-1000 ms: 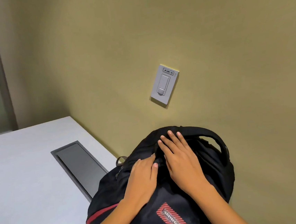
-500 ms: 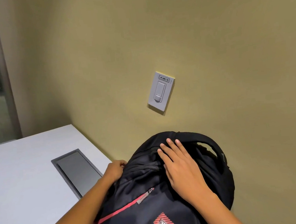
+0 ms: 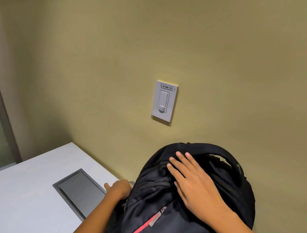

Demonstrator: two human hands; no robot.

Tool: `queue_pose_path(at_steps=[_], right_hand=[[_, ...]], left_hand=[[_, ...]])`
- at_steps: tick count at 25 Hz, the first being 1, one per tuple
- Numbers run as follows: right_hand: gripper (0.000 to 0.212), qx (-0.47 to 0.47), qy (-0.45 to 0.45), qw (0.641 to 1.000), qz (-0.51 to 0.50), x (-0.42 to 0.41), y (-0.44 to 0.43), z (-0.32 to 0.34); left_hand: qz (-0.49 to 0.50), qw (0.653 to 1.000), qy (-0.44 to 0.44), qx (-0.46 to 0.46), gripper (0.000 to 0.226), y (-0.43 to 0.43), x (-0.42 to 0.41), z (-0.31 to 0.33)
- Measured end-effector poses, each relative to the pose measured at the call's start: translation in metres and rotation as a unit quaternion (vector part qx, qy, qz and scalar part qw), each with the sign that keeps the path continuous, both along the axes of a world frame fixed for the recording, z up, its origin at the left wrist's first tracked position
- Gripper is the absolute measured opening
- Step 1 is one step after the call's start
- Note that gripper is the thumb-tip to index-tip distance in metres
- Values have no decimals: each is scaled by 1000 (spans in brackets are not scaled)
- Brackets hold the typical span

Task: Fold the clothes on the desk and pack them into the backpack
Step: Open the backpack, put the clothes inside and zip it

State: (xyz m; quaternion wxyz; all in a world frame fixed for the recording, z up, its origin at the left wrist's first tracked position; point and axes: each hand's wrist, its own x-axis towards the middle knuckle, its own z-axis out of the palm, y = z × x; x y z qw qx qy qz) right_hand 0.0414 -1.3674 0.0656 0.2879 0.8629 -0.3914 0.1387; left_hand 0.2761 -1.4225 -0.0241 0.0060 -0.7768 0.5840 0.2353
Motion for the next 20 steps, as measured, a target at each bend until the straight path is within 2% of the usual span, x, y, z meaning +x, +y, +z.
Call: queue_pose_path(at_steps=[5, 9, 13, 15, 18, 20], right_hand=[[44, -22, 3, 1000, 3, 1, -4, 1], [49, -20, -26, 999, 0, 12, -4, 5], [51, -14, -119, 992, -38, 36, -12, 15], [44, -6, -152, 987, -53, 50, -21, 19], [25, -3, -137, 989, -54, 68, -35, 21], [26, 10, -127, 990, -53, 74, -43, 18]], left_hand=[[97, 990, 69, -69, 36, 0, -3, 34], [72, 983, 77, -150, 40, -1, -26, 83], [34, 970, 56, -236, 43, 16, -48, 112], [33, 959, 76, -270, 42, 24, -49, 117], [45, 933, 127, -333, 38, 36, -43, 118], [75, 912, 156, -371, 33, 41, -35, 113]])
